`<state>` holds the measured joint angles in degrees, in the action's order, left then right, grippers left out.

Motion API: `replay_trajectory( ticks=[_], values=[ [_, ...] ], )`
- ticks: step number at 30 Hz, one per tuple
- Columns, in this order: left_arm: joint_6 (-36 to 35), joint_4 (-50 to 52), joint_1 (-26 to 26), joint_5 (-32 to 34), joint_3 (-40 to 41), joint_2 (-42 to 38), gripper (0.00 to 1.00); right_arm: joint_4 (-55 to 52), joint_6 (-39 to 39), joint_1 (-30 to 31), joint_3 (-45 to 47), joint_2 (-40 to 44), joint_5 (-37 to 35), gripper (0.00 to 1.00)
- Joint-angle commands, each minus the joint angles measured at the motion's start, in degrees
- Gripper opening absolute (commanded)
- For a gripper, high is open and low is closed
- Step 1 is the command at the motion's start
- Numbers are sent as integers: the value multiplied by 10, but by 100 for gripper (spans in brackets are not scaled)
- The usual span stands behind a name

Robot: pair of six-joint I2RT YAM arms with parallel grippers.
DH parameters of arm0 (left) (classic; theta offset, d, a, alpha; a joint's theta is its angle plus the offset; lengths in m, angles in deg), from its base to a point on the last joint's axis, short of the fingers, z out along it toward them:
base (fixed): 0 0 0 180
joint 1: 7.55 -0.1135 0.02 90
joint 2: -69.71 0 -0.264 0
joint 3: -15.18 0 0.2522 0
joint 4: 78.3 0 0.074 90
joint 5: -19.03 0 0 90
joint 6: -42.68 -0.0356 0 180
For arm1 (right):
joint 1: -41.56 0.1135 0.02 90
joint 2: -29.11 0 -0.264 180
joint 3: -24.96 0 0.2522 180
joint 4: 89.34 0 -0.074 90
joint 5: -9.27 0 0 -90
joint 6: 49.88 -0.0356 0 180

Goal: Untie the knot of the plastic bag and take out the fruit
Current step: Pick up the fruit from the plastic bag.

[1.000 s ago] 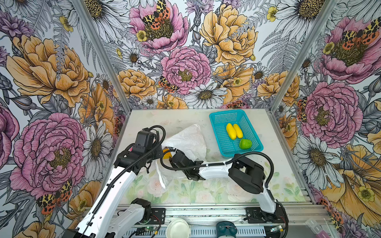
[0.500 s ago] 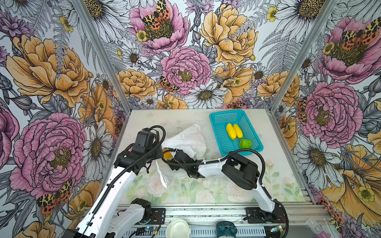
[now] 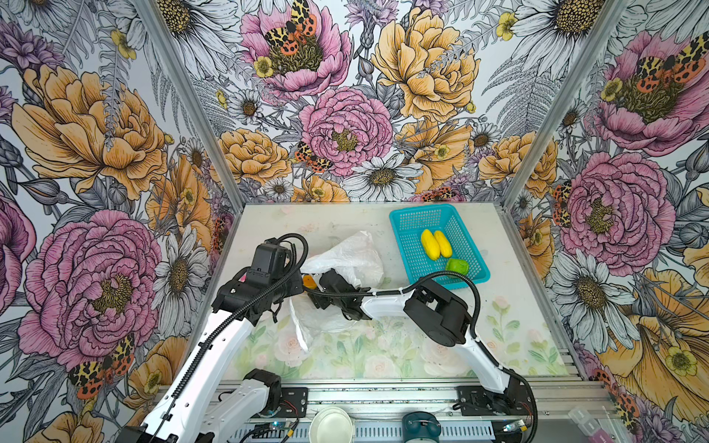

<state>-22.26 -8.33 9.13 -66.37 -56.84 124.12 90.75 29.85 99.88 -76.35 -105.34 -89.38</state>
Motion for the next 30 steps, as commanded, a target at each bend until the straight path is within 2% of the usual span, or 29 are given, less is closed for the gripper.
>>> replay_trajectory(
  ticks=[1,7,14,20,24,26,30],
  values=[
    [-4,1,-5,-10,3,-9,0,4,1,6,-3,-1,24,64],
    [-5,1,-4,-11,3,-9,0,37,13,27,37,29,3,50],
    [-5,1,-4,-11,3,-10,0,69,29,42,54,34,-39,50],
    [-4,1,-4,-11,3,-10,0,35,12,27,13,9,-53,73],
    [-4,1,-5,-10,3,-9,0,27,14,27,-4,-7,-36,76],
    [-5,1,-6,-11,3,-6,0,21,9,27,-14,-14,-20,74],
    [-5,1,-6,-13,3,-4,0,12,4,34,-22,-13,-2,60]
  ],
)
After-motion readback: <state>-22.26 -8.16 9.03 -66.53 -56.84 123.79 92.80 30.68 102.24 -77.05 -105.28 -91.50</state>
